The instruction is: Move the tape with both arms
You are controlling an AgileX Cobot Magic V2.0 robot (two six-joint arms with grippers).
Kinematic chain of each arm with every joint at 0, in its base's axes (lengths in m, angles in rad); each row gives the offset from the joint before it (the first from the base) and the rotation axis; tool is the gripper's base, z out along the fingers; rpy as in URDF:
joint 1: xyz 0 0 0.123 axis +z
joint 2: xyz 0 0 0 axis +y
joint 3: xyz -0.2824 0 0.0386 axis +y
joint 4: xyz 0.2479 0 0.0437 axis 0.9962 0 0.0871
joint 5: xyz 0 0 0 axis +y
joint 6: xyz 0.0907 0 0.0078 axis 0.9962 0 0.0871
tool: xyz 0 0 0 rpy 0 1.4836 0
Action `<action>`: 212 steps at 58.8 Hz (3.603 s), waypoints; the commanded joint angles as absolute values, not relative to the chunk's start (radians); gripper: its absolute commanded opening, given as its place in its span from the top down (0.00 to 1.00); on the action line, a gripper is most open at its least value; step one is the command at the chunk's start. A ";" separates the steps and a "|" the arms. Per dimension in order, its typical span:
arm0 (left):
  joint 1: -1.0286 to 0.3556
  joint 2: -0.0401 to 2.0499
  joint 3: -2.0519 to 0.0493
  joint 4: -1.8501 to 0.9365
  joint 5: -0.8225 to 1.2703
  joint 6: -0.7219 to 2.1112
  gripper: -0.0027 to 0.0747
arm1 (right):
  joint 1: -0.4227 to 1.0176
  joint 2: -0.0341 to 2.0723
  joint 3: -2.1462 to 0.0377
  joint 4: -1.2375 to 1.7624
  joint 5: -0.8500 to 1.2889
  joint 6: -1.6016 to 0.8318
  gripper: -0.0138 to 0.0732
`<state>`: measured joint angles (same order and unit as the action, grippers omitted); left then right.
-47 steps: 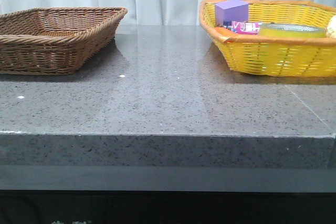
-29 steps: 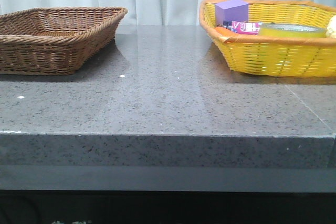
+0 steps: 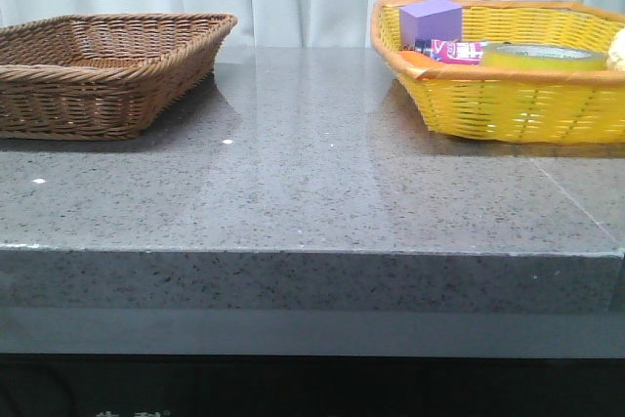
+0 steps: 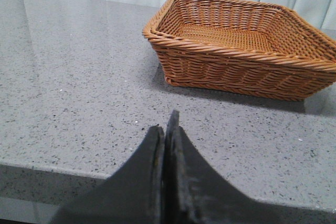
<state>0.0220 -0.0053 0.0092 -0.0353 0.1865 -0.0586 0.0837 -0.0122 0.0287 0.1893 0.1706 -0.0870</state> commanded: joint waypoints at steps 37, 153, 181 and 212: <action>0.022 -0.025 0.047 -0.045 0.099 -0.067 0.99 | 0.084 -0.036 0.002 0.195 0.080 -0.086 0.97; 0.022 0.327 -0.530 -0.043 0.286 -0.064 0.12 | 0.081 1.357 -1.354 0.155 0.685 -0.101 0.16; 0.022 0.327 -0.530 -0.043 0.286 -0.064 0.12 | 0.154 1.703 -1.535 0.167 0.649 -0.105 0.16; 0.022 0.327 -0.530 -0.043 0.286 -0.064 0.12 | 0.151 1.761 -1.535 0.167 0.608 -0.105 0.60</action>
